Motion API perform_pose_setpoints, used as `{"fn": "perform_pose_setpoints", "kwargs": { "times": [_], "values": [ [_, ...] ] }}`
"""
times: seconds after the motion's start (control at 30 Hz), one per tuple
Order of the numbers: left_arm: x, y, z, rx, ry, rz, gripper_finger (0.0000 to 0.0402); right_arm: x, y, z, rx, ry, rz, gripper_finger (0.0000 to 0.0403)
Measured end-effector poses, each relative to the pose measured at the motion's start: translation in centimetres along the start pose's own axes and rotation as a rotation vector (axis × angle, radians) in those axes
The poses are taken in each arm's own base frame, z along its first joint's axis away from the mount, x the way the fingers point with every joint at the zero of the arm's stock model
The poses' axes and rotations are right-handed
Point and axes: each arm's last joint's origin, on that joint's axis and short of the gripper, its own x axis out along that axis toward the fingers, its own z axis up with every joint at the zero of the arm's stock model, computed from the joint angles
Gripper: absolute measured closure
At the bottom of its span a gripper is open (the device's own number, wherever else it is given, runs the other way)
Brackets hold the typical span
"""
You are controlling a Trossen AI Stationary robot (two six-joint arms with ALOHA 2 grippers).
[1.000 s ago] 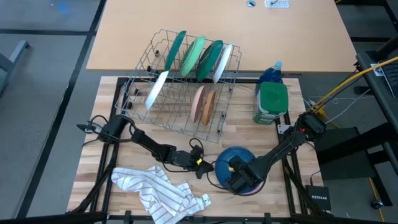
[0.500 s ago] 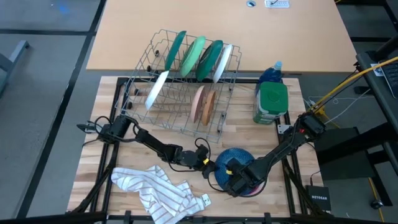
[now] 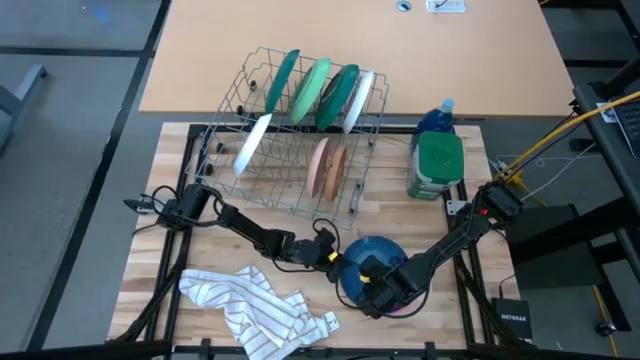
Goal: Sort dishes
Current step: Put the blue plate in the dish rack
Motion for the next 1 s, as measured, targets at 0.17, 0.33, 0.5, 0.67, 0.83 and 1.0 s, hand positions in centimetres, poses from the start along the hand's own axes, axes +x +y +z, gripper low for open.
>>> {"fn": "perform_pose_setpoints", "kwargs": {
  "times": [0.17,0.33,0.5,0.67,0.83,1.0],
  "values": [
    [0.0,0.0,0.2,-0.027,-0.014,0.001,0.0388,0.0,0.3,0.0,0.006,-0.006,0.032,0.0276],
    [-0.1,-0.2,0.3,-0.021,-0.03,-0.011,0.0389,-0.8,0.6,0.2,0.011,-0.004,0.054,0.0276],
    [-0.2,-0.9,0.5,-0.014,-0.069,-0.079,0.0397,-3.4,2.0,1.0,0.008,-0.02,0.081,0.0276],
    [-0.3,-1.4,0.6,0.011,-0.105,-0.127,0.04,-6.4,3.7,1.9,-0.048,-0.035,0.127,0.0276],
    [-0.4,-1.7,0.7,0.002,-0.125,-0.144,0.04,-9.6,5.1,2.8,-0.101,-0.084,0.172,0.0276],
    [-0.6,-2.4,1.3,-0.015,-0.181,-0.218,0.04,-12.2,5.6,3.5,-0.114,-0.124,0.183,0.0276]
  ]
}}
